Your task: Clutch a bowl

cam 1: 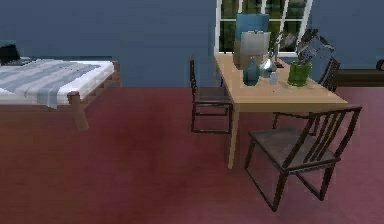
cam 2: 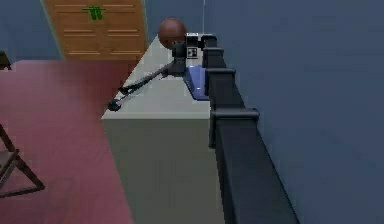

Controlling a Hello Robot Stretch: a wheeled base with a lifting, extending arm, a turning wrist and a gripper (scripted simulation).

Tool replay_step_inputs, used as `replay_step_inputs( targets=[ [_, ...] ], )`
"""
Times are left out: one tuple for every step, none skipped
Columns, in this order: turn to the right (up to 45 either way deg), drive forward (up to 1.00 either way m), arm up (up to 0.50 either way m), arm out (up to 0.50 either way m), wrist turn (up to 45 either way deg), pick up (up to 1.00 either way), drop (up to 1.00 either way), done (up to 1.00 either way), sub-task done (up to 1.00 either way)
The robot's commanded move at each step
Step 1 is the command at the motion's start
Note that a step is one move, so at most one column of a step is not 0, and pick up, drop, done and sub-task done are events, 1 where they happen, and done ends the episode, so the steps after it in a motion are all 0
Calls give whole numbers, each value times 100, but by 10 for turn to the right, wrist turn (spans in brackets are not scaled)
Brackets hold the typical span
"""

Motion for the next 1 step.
replay_step_inputs(
  targets=[
    [0, 0, 0, 0, 450, 0, 0, 0, 0]
  ],
)
